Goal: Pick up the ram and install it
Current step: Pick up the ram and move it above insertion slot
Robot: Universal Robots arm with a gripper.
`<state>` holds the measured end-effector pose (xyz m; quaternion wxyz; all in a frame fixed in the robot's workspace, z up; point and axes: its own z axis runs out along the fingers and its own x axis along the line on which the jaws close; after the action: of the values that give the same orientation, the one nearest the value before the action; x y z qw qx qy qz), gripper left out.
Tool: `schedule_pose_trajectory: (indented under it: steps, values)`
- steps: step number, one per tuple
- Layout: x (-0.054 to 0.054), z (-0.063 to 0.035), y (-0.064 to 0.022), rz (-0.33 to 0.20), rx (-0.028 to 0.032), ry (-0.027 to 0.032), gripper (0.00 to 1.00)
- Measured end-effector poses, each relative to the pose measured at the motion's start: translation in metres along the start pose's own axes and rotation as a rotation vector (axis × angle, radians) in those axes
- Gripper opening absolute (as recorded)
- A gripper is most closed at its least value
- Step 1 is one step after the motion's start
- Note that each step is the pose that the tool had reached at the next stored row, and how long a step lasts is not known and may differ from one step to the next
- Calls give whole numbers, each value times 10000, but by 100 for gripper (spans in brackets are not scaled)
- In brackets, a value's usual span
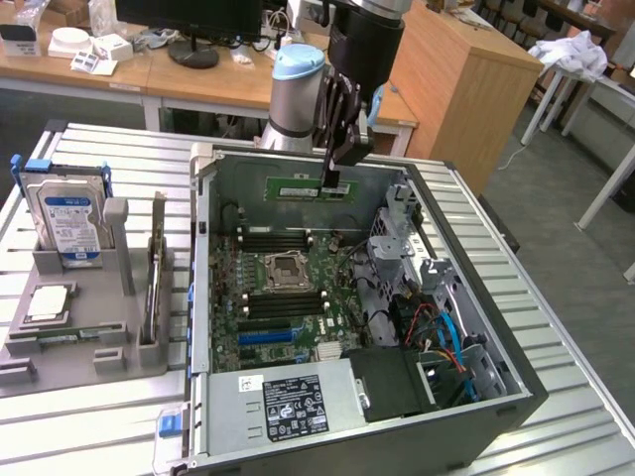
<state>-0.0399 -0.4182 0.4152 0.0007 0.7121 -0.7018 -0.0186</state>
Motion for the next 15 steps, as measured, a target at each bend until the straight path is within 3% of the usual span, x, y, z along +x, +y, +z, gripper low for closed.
schedule_pose_trajectory:
  steps: [9, 15]
  values:
    - [-17, 9, 0, -1, 2, -4, 12]
    - [-15, 94, -2, -2, 2, -53, 12]
